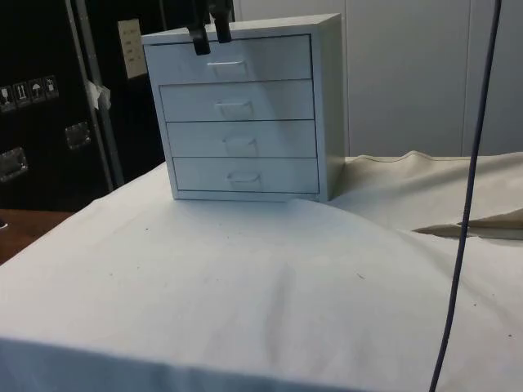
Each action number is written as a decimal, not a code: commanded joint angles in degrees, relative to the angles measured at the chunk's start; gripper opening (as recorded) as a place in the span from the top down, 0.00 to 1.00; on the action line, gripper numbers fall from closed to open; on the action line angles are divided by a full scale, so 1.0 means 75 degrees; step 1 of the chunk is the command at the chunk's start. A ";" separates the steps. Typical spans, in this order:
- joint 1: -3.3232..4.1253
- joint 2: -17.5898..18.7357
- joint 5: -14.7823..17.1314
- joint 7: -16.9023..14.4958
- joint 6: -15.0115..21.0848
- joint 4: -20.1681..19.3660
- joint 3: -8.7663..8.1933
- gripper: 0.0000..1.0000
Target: Open the drawer, then close it.
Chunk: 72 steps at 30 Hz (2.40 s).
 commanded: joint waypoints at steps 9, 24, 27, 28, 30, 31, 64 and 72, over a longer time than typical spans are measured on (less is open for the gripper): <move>0.0008 0.0084 0.0000 -0.0031 0.0489 -0.0061 0.0000 0.00; 0.0015 0.0191 -0.0359 -0.0252 0.1169 -0.0306 0.0000 0.00; 0.0008 0.0214 -0.0428 -0.0336 0.1283 -0.0344 -0.0023 0.00; 0.0008 0.0237 -0.0367 -0.0313 0.1154 -0.0298 -0.0015 0.00; 0.0000 0.0237 -0.0504 -0.0405 0.1390 -0.0397 -0.0053 0.00; 0.0000 0.0252 -0.0542 -0.0420 0.1429 -0.0413 -0.0069 0.00; 0.0015 0.0802 -0.1887 0.0099 0.1902 -0.0535 -0.0351 0.00; 0.0023 0.0917 -0.2284 0.0374 0.1933 -0.0535 -0.0351 0.00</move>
